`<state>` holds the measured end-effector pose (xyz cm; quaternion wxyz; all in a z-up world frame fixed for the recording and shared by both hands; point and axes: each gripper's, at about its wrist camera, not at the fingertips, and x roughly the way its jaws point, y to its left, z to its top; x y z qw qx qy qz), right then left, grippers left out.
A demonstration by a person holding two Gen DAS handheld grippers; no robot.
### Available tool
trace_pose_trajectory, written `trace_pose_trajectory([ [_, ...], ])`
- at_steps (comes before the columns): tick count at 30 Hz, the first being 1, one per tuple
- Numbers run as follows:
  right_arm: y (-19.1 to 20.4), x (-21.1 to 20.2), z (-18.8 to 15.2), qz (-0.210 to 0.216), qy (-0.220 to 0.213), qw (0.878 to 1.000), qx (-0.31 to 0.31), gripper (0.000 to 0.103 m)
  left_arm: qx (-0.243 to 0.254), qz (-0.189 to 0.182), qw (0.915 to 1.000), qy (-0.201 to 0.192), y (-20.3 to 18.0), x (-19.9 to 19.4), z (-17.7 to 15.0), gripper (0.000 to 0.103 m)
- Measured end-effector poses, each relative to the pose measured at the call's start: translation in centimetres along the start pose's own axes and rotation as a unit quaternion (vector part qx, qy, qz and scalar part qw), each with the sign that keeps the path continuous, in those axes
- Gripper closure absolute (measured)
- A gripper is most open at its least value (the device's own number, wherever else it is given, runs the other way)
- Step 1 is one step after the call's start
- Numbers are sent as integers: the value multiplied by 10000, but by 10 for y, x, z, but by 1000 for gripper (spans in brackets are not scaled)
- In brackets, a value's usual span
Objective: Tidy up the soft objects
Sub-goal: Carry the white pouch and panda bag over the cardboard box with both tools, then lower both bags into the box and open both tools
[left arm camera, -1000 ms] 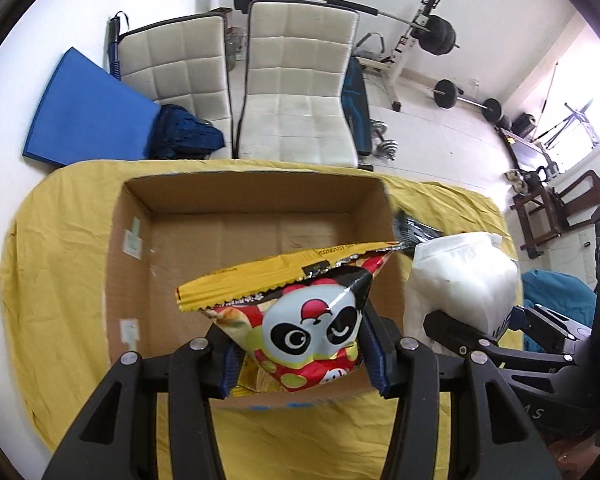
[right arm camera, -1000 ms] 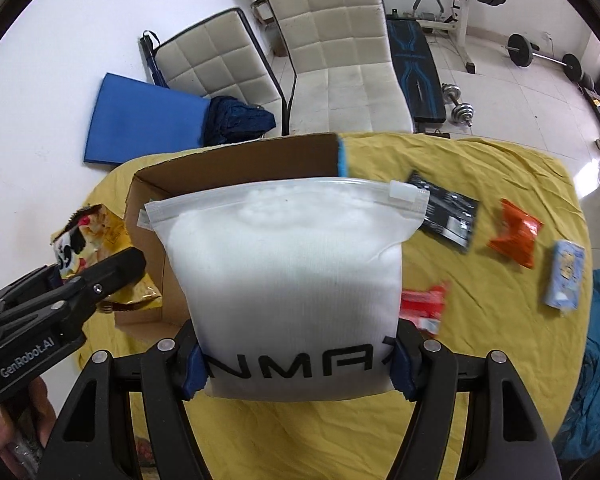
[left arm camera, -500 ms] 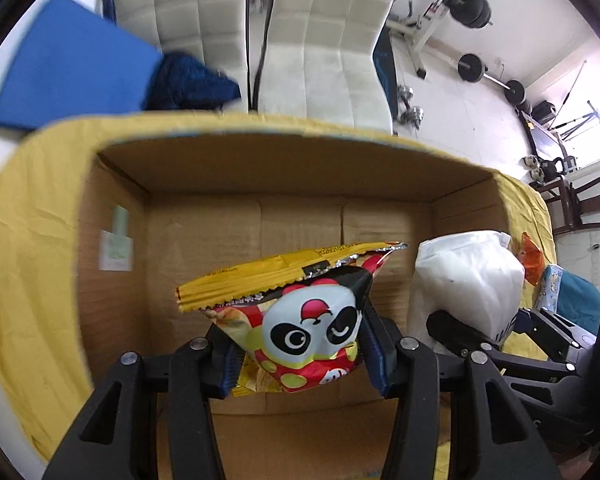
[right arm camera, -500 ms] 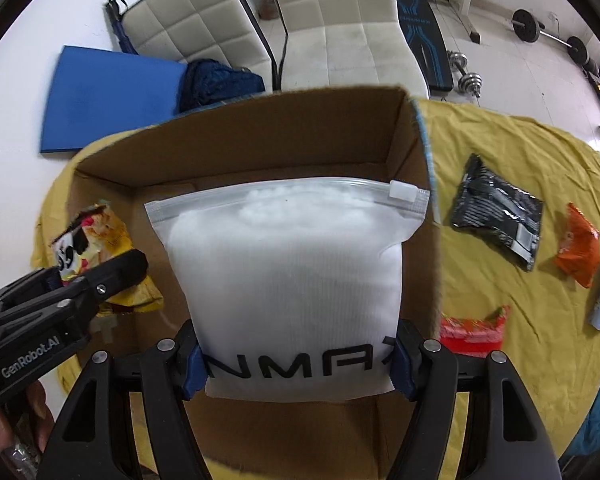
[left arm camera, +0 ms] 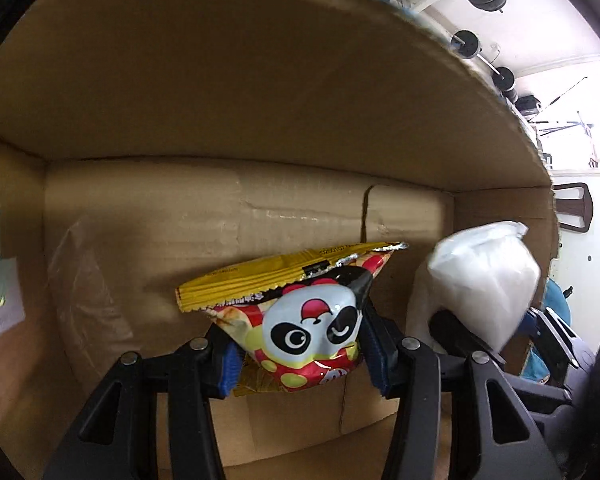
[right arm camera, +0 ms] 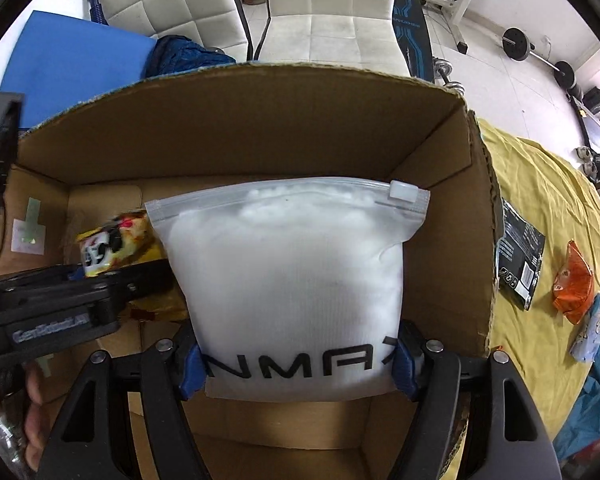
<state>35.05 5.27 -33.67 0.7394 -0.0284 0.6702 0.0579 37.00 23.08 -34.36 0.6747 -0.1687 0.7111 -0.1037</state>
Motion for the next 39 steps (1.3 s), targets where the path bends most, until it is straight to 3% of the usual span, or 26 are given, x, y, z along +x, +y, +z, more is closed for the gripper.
trace_pose_trajectory([
  [6, 9, 0, 4, 411, 115, 9991, 45, 29, -104, -100, 9999, 38, 1, 3, -2, 55],
  [16, 8, 33, 15, 178, 272, 9992, 242, 27, -82, -158, 9998, 104, 5, 6, -4, 55],
  [27, 8, 38, 26, 111, 382, 9991, 169, 23, -280, -39, 9993, 260, 7, 10, 5, 54],
  [32, 15, 34, 33, 70, 308, 9994, 120, 18, -153, 417, 9990, 77, -1, -1, 0, 35],
  [39, 20, 14, 30, -24, 171, 9998, 32, 1, -206, 332, 9992, -85, -7, -17, -12, 20],
])
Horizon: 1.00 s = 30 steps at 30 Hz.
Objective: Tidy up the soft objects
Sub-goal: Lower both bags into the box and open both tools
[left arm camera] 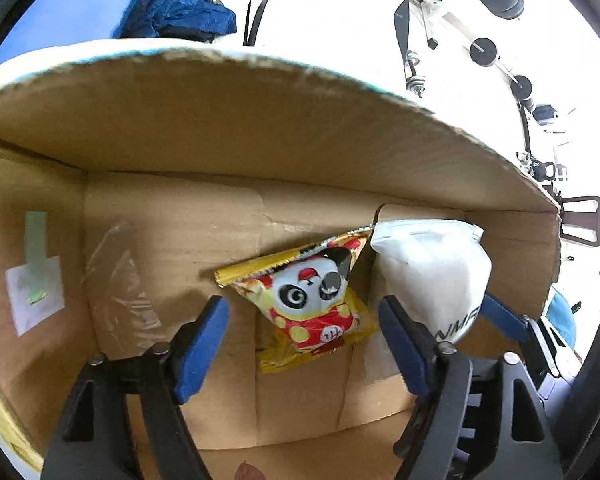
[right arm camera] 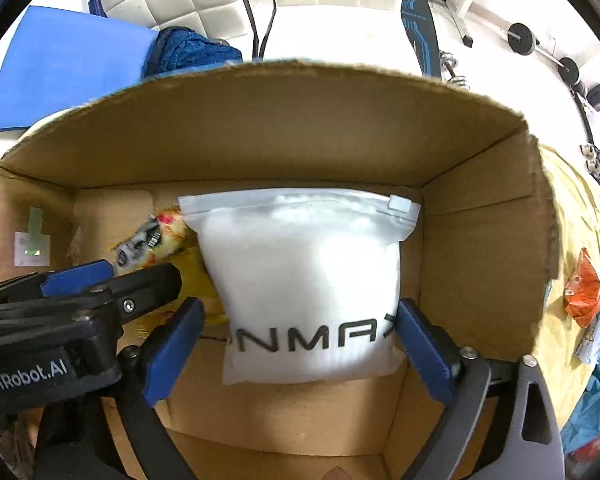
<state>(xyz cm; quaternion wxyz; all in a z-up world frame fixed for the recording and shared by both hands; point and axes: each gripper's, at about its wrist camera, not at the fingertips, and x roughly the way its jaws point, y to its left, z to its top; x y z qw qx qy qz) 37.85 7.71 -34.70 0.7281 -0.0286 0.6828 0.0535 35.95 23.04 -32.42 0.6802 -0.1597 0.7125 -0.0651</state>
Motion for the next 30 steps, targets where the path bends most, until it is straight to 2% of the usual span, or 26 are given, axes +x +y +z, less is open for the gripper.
trace_pose_trajectory([
  [3, -4, -11, -1, -68, -91, 9999, -25, 0, 35, 164, 9998, -121, 0, -7, -7, 15],
  [5, -3, -15, -5, -117, -101, 9999, -31, 0, 41, 361, 9990, -256, 2, -10, -16, 7],
  [7, -1, -20, -13, -139, -133, 9998, -25, 0, 82, 568, 9974, -446, 2, -15, -26, 5],
  [10, -1, -24, -25, -55, -177, 9998, 6, 0, 134, 678, 9956, -640, 5, -19, -40, 3],
  [16, 7, -30, -45, -26, -235, 9997, -18, 0, 226, 713, 9939, -813, 6, -28, -56, 2],
  [20, 9, -40, -56, -10, -326, 9995, -35, 0, 348, 828, 9901, -1082, 3, -42, -71, 2],
  [22, 9, -49, -66, 1, -388, 9992, -47, 0, 382, 879, 9880, -1212, 6, -51, -73, 2],
  [30, 9, -108, -108, 43, -845, 9963, -134, 0, 432, 843, 9815, -1666, -5, -88, -120, 2],
])
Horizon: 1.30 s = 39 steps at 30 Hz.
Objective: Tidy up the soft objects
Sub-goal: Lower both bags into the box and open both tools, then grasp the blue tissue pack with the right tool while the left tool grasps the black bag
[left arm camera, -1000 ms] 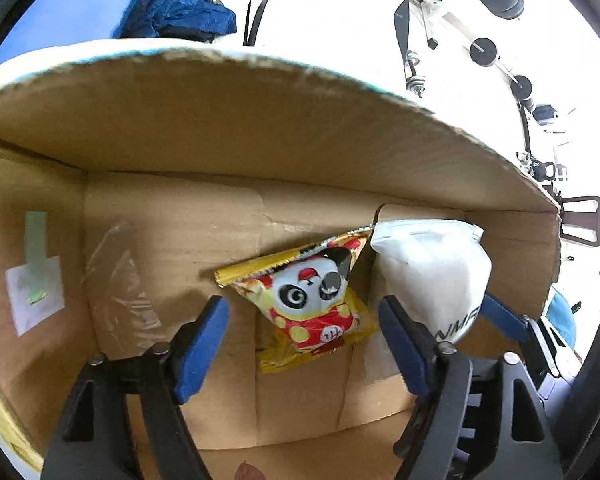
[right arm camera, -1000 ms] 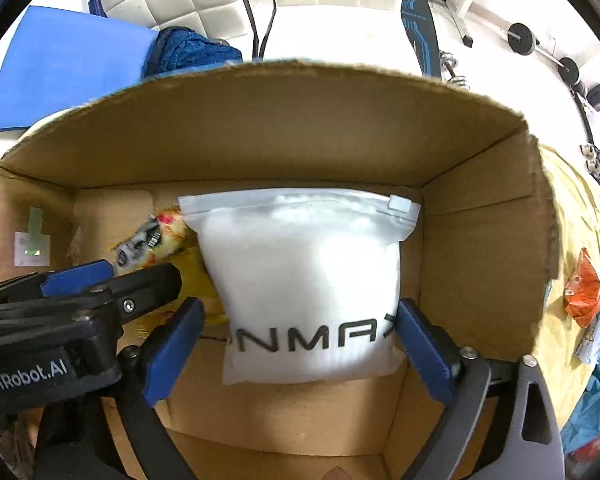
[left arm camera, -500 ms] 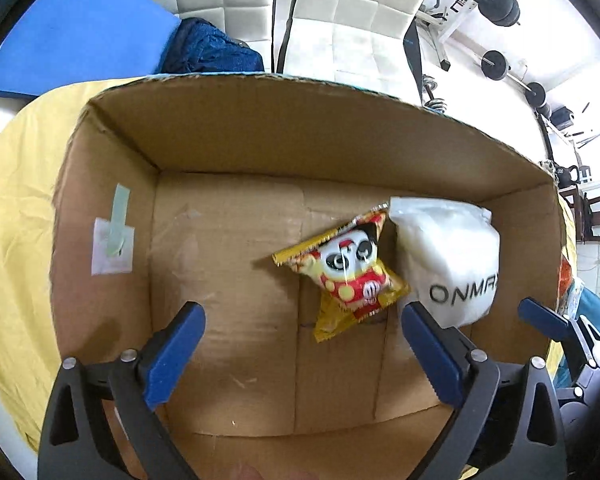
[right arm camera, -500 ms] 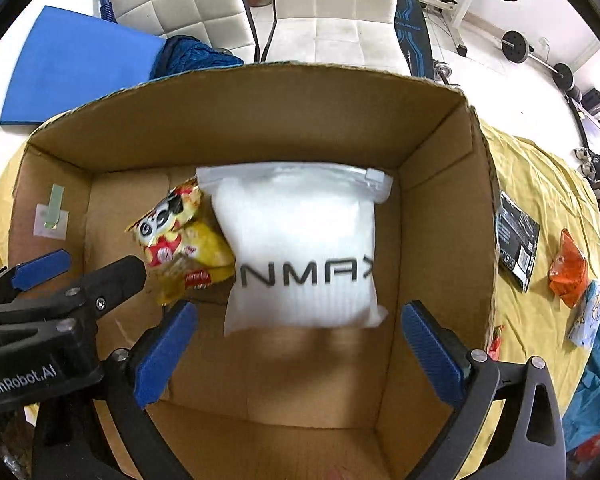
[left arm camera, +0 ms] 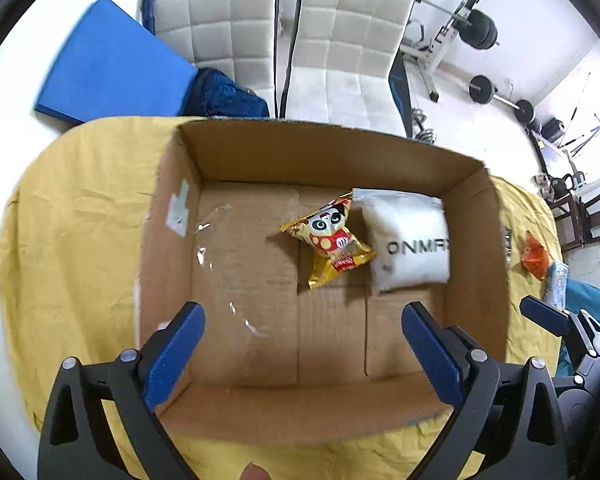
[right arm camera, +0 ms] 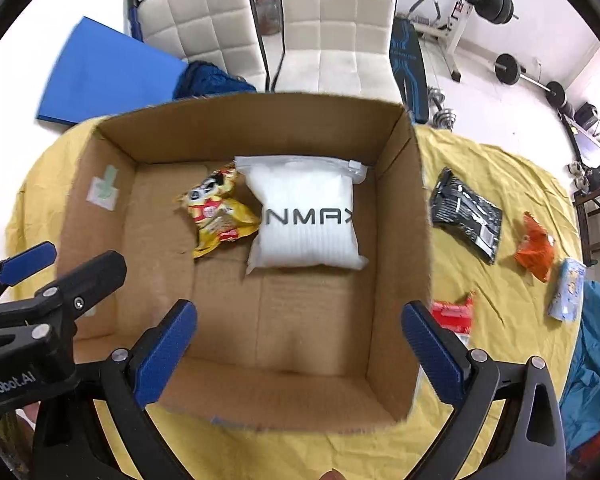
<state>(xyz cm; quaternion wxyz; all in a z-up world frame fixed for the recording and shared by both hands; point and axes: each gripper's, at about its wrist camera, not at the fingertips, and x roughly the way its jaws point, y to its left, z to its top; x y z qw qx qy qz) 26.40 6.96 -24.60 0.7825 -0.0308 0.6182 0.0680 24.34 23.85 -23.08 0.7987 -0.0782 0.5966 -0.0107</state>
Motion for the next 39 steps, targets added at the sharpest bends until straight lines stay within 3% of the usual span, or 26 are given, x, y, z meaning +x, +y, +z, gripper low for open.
trace_pose_trajectory([
  [7, 0, -62, -36, 23, -412, 9991, -29, 0, 112, -17, 9998, -174, -7, -53, -24, 2],
  [16, -3, -109, -70, 321, -585, 9978, 62, 0, 111, -40, 9991, -402, -12, -98, -50, 2],
  [22, -37, -129, -78, 527, -609, 9962, 324, 0, 149, -79, 9987, -488, -36, -115, -50, 2],
  [26, -94, -141, -84, 405, -639, 9948, 680, 0, 372, -175, 9978, -525, -81, -116, -42, 2],
  [32, -218, -145, -91, -171, -632, 9884, 1367, 0, 873, -497, 9945, -298, -182, -89, -20, 2],
  [36, -306, -133, -85, -566, -546, 9811, 1769, 0, 1225, -538, 9910, 58, -247, -46, 4, 2],
  [39, -367, -110, -76, -756, -363, 9759, 2015, 0, 1201, -645, 9898, 424, -285, -4, 24, 2],
])
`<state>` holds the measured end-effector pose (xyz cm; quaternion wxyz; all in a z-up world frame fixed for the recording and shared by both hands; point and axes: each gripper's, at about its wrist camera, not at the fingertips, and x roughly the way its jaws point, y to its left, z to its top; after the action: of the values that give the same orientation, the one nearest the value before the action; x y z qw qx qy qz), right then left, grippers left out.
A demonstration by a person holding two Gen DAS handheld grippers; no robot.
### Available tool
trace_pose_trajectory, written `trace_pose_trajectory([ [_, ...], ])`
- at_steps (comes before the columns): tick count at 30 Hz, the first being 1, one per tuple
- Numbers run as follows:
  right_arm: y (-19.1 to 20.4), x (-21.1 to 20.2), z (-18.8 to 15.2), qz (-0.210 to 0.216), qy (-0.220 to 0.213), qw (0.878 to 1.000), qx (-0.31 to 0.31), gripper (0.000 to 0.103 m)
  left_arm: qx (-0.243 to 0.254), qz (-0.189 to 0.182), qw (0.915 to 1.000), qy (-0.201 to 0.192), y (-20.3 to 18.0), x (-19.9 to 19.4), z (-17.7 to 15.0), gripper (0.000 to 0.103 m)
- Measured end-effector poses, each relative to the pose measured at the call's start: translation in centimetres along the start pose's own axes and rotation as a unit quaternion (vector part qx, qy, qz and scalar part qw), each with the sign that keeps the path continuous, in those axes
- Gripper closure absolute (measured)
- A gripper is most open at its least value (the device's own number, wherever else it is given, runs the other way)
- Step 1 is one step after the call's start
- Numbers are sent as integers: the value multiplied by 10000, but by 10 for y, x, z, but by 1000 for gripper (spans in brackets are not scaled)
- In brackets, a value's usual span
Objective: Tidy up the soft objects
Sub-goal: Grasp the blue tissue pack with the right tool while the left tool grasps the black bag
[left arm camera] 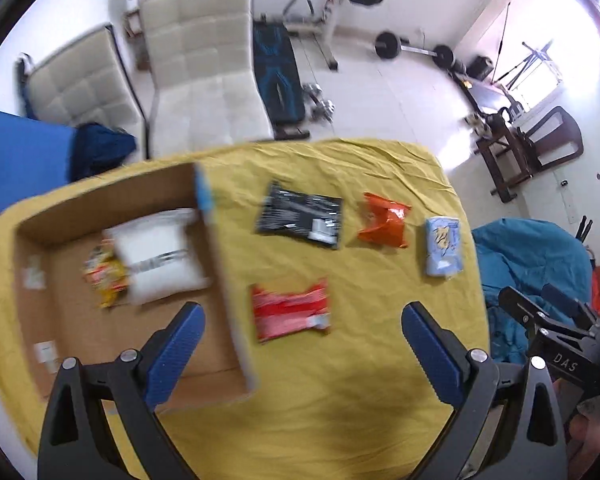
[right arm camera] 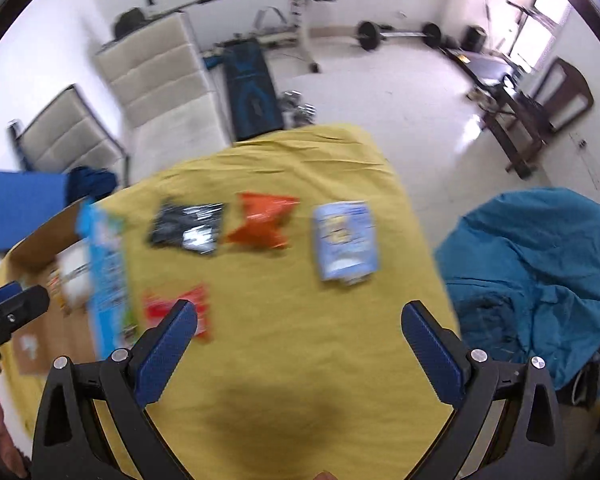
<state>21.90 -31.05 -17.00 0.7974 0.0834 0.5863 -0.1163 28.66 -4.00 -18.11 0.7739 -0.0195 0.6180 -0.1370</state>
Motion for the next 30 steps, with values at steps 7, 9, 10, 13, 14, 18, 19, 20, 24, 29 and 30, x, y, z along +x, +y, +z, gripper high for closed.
trace_pose_trajectory([
  [7, -73, 107, 51, 119, 700, 9950, 696, 0, -1096, -230, 9895, 913, -8, 116, 70, 2],
  [9, -82, 140, 59, 180, 918, 9915, 901, 0, -1481, -206, 9828, 1084, -2, 144, 83, 2],
  [10, -80, 154, 59, 202, 983, 9903, 962, 0, -1601, -165, 9801, 1161, 0, 153, 88, 6],
  [13, -82, 189, 63, 198, 1152, 9876, 1049, 0, -2127, -158, 9660, 1464, 13, 191, 97, 12],
  [14, -82, 197, 64, 203, 1187, 9871, 1058, 0, -2297, -164, 9605, 1560, 18, 203, 98, 12],
  [18, -80, 218, 65, 220, 1232, 9867, 1039, 0, -2942, -123, 9397, 1739, 36, 231, 100, 12],
  [19, -79, 221, 66, 205, 1223, 9871, 1016, 0, -3110, -127, 9340, 1752, 40, 235, 101, 12],
  [20, -78, 224, 67, 193, 1220, 9873, 999, 0, -3314, -63, 9264, 1788, 46, 241, 100, 12],
  [24, -71, 236, 75, 168, 1290, 9870, 948, 0, -3628, 140, 9095, 2027, 53, 260, 100, 11],
  [29, -66, 245, 78, 132, 1381, 9872, 784, 0, -3505, 435, 9118, 2095, 50, 270, 104, 11],
  [30, -65, 248, 77, 147, 1444, 9867, 737, 0, -3383, 497, 9165, 2076, 47, 271, 105, 12],
])
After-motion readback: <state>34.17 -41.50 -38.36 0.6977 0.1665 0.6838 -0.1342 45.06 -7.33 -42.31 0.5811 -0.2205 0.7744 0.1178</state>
